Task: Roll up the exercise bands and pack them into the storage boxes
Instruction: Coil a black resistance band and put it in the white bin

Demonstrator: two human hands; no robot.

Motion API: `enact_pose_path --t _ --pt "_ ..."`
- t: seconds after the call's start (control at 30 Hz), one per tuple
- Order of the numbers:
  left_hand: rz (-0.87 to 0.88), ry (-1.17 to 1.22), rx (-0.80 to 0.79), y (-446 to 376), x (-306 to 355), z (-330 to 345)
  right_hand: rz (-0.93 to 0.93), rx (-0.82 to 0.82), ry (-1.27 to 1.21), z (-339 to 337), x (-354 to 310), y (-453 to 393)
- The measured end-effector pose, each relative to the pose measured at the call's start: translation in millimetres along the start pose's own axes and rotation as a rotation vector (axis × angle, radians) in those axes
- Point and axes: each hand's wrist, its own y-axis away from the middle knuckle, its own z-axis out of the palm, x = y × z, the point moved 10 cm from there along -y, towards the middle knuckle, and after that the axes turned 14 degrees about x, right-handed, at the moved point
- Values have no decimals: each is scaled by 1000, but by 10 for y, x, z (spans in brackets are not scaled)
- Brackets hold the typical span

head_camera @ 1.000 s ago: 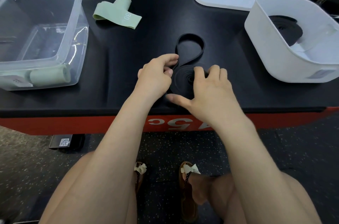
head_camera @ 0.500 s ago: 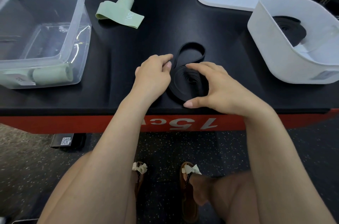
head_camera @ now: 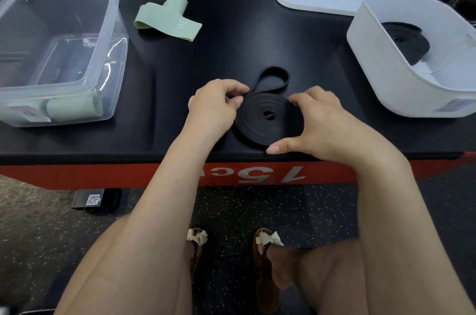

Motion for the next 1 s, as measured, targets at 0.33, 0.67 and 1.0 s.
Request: enact_pose_path --t 0.33,0.67,1.0 --pt "16 63 -21 -4 28 82 0 246 259 105 -330 116" --pt "-11 64 -14 0 0 28 -65 76 -137 126 -169 -8" --pt "31 -18 22 -20 14 -35 -114 -44 -265 131 -135 -46"
